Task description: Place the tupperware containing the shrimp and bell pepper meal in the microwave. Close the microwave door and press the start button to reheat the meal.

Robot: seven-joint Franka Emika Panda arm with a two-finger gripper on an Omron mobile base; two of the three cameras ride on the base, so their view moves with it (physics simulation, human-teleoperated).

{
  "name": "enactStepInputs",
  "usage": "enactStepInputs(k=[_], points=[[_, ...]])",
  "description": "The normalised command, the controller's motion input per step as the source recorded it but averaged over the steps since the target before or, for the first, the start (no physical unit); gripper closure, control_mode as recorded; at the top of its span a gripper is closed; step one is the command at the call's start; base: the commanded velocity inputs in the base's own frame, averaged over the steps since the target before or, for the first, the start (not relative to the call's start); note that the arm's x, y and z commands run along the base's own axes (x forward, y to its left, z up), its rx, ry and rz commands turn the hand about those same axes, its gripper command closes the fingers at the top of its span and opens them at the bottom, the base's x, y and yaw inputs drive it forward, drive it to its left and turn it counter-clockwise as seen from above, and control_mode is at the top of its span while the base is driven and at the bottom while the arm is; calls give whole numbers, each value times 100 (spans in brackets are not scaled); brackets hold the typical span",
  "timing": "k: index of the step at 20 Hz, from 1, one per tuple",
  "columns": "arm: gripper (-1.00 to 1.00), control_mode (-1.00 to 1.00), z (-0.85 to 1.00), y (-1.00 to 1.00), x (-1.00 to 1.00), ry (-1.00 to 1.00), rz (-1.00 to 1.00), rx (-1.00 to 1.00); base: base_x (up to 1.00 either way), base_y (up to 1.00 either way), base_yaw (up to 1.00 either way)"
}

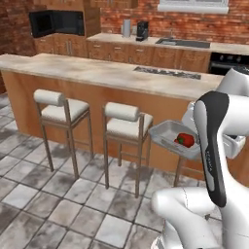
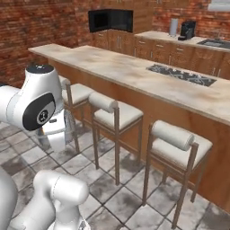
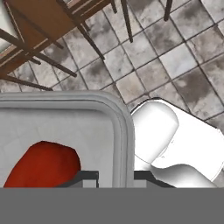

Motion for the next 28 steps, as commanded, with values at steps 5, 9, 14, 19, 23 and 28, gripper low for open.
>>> enactStepInputs(k=[5, 9, 14, 19, 23, 28], points=[[100, 100, 0, 0, 0, 0, 0, 0, 100, 100, 0], [100, 100, 0, 0, 0, 0, 0, 0, 100, 100, 0], [100, 100, 0, 0, 0, 0, 0, 0, 100, 100, 1], [100, 100, 0, 0, 0, 0, 0, 0, 100, 100, 7], [100, 100, 0, 0, 0, 0, 0, 0, 100, 100, 6], [100, 100, 0, 0, 0, 0, 0, 0, 100, 100, 0]])
